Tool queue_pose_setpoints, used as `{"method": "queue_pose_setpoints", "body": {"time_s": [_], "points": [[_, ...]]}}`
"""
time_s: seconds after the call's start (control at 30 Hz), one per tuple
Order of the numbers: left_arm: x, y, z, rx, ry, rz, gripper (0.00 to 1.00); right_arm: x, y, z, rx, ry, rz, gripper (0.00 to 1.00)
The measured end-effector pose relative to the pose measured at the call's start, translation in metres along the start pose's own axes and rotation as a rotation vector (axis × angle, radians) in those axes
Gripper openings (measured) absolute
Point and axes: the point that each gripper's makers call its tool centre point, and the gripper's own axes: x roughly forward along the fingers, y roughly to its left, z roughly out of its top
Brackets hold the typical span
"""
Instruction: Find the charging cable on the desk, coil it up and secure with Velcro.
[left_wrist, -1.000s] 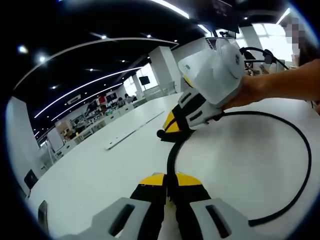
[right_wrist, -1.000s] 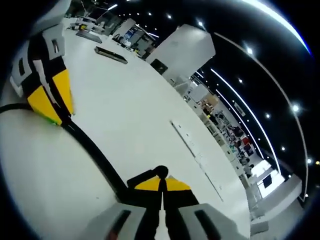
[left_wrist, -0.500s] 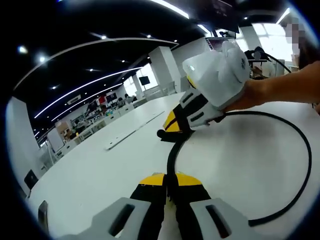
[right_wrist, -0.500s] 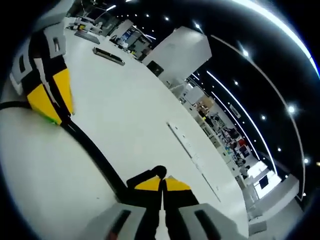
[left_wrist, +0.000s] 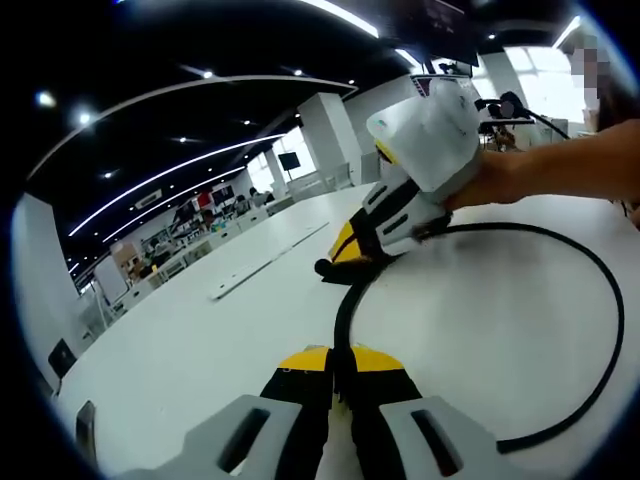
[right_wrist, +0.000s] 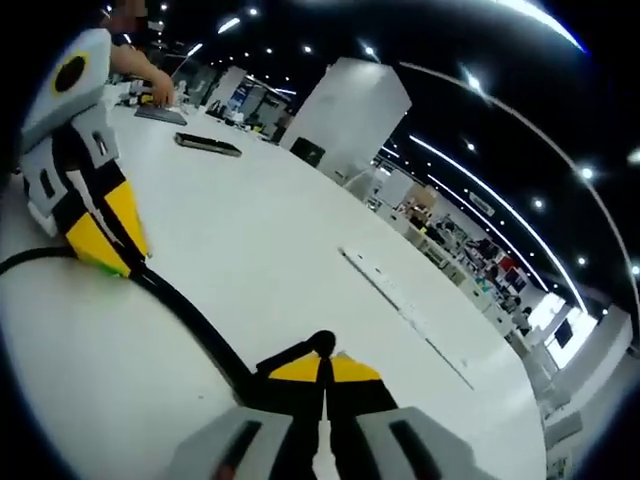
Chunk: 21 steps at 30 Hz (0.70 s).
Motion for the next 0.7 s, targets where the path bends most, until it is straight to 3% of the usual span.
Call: {"method": "queue_pose_setpoints", "body": {"time_s": [0.7], "points": [[0.0009,-0.0001,0.0003,-0.002,-0.001,0.000,0.07,-0.0015,0.0071,-0.0024,0.110,0.031,0.079,0.03]]}}
